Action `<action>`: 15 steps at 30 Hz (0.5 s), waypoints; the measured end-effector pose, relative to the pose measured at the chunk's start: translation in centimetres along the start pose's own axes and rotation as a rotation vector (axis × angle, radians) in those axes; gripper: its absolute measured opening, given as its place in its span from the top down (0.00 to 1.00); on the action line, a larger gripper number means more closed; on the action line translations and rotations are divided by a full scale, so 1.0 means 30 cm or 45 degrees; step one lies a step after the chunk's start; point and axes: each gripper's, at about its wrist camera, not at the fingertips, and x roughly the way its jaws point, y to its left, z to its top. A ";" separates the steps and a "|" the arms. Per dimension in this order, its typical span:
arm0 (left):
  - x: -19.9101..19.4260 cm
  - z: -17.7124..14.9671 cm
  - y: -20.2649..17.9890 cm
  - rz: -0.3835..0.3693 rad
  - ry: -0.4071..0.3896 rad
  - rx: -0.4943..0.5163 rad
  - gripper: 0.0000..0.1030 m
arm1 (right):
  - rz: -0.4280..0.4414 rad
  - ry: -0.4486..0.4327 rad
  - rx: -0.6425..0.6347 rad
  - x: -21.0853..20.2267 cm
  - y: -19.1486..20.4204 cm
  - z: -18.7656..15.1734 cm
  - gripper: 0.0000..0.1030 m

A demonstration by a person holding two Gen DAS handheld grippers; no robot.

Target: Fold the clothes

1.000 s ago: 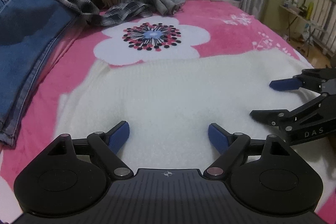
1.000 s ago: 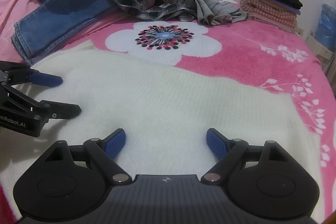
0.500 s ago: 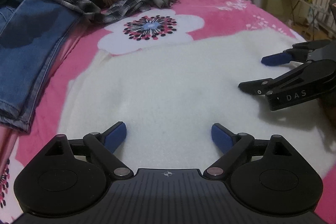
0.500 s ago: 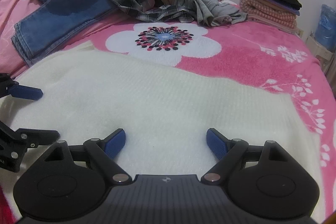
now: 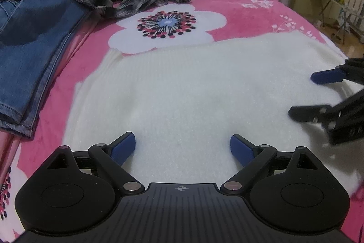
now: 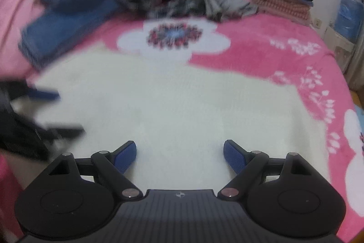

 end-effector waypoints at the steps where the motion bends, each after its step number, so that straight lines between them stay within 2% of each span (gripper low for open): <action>1: 0.001 0.002 -0.001 0.003 0.006 -0.002 0.10 | -0.005 -0.008 -0.018 0.006 0.005 -0.003 0.11; 5: 0.003 0.010 0.002 0.004 0.028 -0.008 0.10 | -0.010 -0.006 0.001 0.019 0.006 0.003 0.07; 15: 0.005 0.017 -0.002 0.025 0.051 -0.026 0.08 | -0.014 -0.024 0.010 0.024 0.007 -0.008 0.07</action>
